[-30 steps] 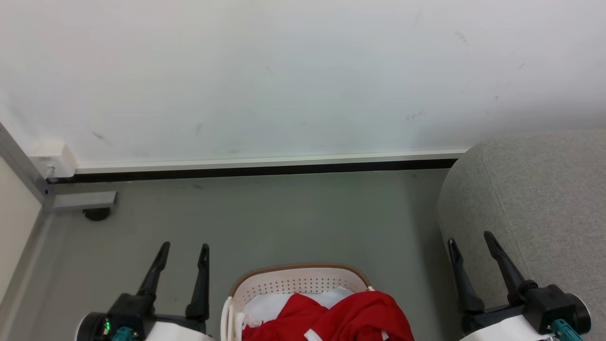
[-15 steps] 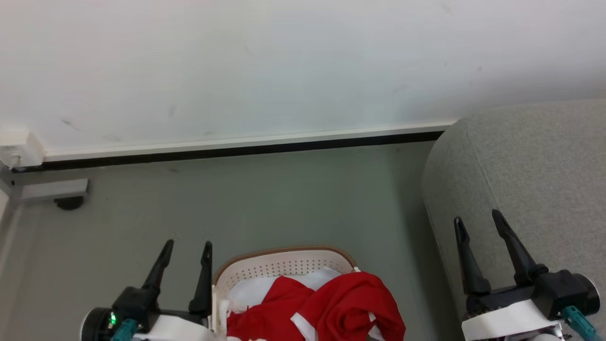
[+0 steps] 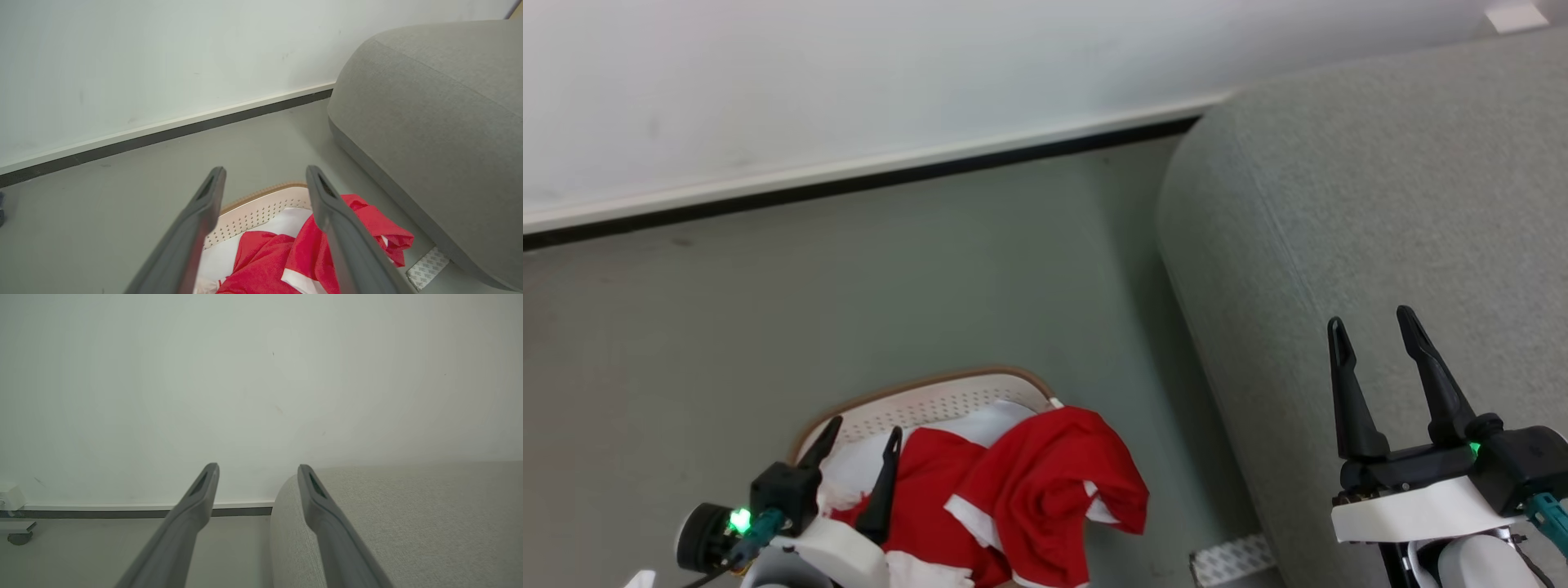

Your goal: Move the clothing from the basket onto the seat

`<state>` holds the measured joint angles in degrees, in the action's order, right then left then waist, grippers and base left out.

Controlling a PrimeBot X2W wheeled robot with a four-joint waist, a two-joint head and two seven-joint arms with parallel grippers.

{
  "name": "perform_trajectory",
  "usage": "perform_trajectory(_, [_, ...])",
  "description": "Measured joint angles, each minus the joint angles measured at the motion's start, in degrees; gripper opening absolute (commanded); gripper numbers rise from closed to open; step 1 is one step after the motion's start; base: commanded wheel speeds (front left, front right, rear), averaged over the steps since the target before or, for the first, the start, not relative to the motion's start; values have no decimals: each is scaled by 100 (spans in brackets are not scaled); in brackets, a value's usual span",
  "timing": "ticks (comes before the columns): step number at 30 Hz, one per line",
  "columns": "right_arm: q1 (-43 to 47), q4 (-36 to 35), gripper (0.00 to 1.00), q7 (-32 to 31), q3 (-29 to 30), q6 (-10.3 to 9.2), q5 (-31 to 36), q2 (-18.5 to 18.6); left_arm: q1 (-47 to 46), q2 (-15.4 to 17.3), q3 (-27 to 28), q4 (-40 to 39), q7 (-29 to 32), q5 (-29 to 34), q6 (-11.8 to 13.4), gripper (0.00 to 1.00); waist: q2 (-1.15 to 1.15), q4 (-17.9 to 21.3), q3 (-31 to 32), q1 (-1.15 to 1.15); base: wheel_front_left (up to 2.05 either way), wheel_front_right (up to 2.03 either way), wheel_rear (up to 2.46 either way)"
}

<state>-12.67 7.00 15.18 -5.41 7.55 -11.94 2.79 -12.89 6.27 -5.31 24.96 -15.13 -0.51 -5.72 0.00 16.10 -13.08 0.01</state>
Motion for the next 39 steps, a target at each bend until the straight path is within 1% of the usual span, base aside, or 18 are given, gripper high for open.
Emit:
perform_trajectory(6, [-109, -111, 100, 0, 1, 0, -152, 2, -655, 197, -292, 1433, 11, 47, -104, 100, 0, 339, -422, 0, 0, 0, 0])
perform_trajectory(11, [-255, -186, 100, 0, -5, 0, -288, 4, -1346, 374, -662, 2532, 309, 146, -143, 100, 0, 555, -833, 0, 0, 0, 0])
perform_trajectory(17, [-478, -294, 100, 0, -13, 0, -586, 1, -2096, 563, -1094, 3479, 605, 209, -166, 100, 0, 792, -1377, 0, 0, 0, 0])
perform_trajectory(21, [-581, -333, 100, 0, -15, 0, -782, 3, -2481, 658, -1454, 4008, 880, 136, -180, 100, 0, 955, -1733, 1, 0, 0, 0])
perform_trajectory(24, [-644, -347, 100, 0, -51, 0, -898, 2, -2717, 777, -1673, 4359, 1132, 92, -180, 100, 0, 1080, -1994, 1, 0, 0, 0])
perform_trajectory(28, [-738, -393, 100, 0, -109, 0, -1012, 2, -2921, 858, -1933, 4614, 1458, 46, -180, 100, 0, 1255, -2327, 0, 0, 0, 0])
perform_trajectory(31, [-775, -428, 100, 0, -132, 0, -1138, 2, -3084, 884, -2145, 4690, 1669, -1, -180, 100, 0, 1377, -2567, 0, 0, 0, 0])
perform_trajectory(33, [-783, -456, 100, 0, -99, 0, -1163, 5, -3190, 875, -2308, 4736, 1941, -13, -180, 100, 0, 1430, -2726, 0, 0, 0, 0])
perform_trajectory(39, [-779, -513, 100, 0, -45, 0, -1230, 3, -3344, 855, -2820, 4814, 2512, -122, -180, 100, 0, 1469, -3067, 0, 0, 0, 0])
